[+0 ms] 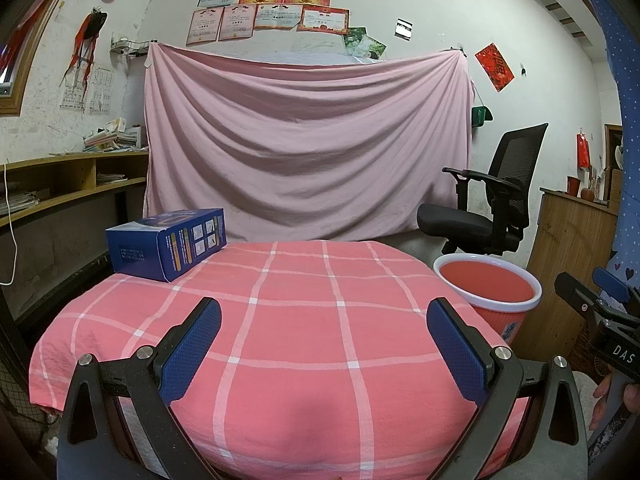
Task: Collect trash
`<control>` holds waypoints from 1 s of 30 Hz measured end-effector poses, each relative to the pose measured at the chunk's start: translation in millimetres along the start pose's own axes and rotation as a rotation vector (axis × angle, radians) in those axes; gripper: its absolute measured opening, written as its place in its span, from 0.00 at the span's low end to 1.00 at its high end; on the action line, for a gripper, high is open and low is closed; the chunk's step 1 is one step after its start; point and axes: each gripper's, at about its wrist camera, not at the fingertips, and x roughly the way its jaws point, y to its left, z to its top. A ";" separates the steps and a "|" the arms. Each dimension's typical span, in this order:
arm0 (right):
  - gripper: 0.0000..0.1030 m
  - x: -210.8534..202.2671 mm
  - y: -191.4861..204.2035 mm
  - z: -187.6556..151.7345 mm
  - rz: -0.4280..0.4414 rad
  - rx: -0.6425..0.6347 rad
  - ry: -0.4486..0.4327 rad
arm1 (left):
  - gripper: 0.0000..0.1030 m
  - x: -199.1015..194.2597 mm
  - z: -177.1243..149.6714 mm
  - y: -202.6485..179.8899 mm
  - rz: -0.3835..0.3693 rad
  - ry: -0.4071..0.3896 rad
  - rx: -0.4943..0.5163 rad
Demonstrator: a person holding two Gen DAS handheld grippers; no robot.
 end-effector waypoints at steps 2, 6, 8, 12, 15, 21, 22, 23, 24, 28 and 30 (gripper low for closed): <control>1.00 0.0 0.0 0.1 0.000 0.000 0.000 | 0.98 0.0 0.1 0.0 0.000 -0.001 0.000; 1.00 -0.2 0.2 0.2 -0.001 0.000 0.000 | 0.98 -0.1 0.2 0.2 0.000 -0.001 -0.001; 1.00 0.0 0.2 0.2 0.000 0.000 0.000 | 0.98 0.0 0.2 0.3 0.000 -0.001 -0.001; 1.00 -0.2 0.3 0.3 0.000 0.000 0.000 | 0.98 0.3 0.2 0.5 -0.001 0.001 0.000; 1.00 -0.3 1.3 0.0 0.000 0.000 0.001 | 0.98 0.0 0.3 0.2 -0.001 0.000 0.000; 1.00 -0.4 2.2 0.0 0.000 0.000 0.001 | 0.98 -0.1 0.3 -0.2 0.000 0.000 0.000; 1.00 -0.6 2.3 0.0 0.000 0.000 0.001 | 0.98 0.0 0.4 -0.2 0.000 0.000 0.000; 1.00 -0.6 2.4 0.0 0.000 0.000 0.002 | 0.98 0.0 0.4 -0.2 0.000 0.000 -0.001; 1.00 -0.7 2.5 0.0 -0.001 0.000 0.002 | 0.98 0.0 0.4 -0.1 0.000 0.001 -0.001; 1.00 -0.7 2.8 0.1 0.000 0.000 0.002 | 0.98 -0.1 0.2 0.1 -0.001 0.001 -0.002; 1.00 -0.7 3.1 0.1 -0.001 0.000 0.002 | 0.98 -0.5 -0.9 -0.1 -0.001 0.002 -0.004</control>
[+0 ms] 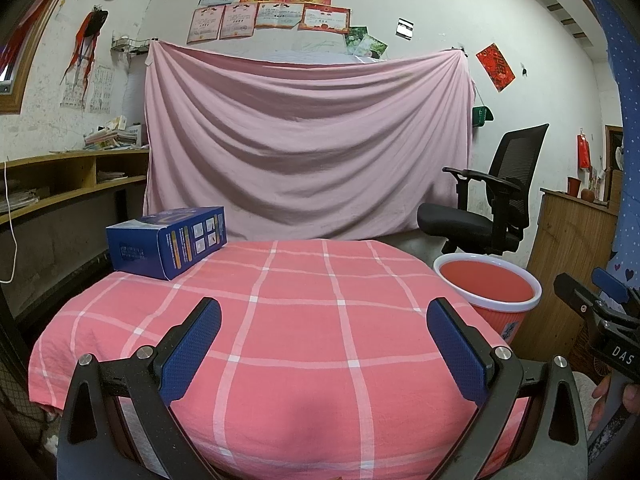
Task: Collect trash
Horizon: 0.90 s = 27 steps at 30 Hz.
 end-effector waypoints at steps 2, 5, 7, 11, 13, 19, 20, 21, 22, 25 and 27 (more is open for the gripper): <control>1.00 -0.2 0.3 0.0 0.000 0.000 0.000 | 0.98 -0.4 -1.1 -0.8 -0.001 0.001 -0.002; 1.00 -0.3 0.6 0.1 -0.001 0.000 0.001 | 0.98 -1.4 -2.3 -1.8 -0.005 0.000 -0.005; 1.00 -0.2 0.6 0.1 -0.001 0.000 0.001 | 0.98 -2.4 -2.7 -2.2 -0.003 -0.001 -0.003; 1.00 -1.0 2.5 -0.4 0.000 -0.001 0.003 | 0.98 -1.9 -2.2 1.3 -0.002 0.003 0.001; 1.00 -2.0 4.7 -1.7 0.002 -0.002 0.003 | 0.98 -1.6 -3.2 0.4 -0.004 0.011 0.000; 1.00 1.4 8.2 -3.8 0.010 -0.003 0.013 | 0.98 -2.6 -4.2 -1.4 -0.010 0.013 0.010; 1.00 1.5 7.8 -3.6 0.011 -0.002 0.014 | 0.98 -1.3 -2.9 -0.8 -0.010 0.013 0.011; 1.00 1.0 8.6 -4.0 0.012 -0.002 0.016 | 0.98 -1.3 -2.7 -1.0 -0.009 0.013 0.012; 1.00 2.2 8.2 -2.7 0.012 -0.001 0.017 | 0.98 -0.7 -1.9 -0.1 -0.009 0.013 0.012; 1.00 3.1 8.2 -2.5 0.015 -0.002 0.019 | 0.98 -0.3 -2.1 0.0 -0.009 0.017 0.011; 1.00 2.9 8.6 -2.8 0.016 -0.002 0.022 | 0.98 0.3 -1.9 0.2 -0.008 0.021 0.009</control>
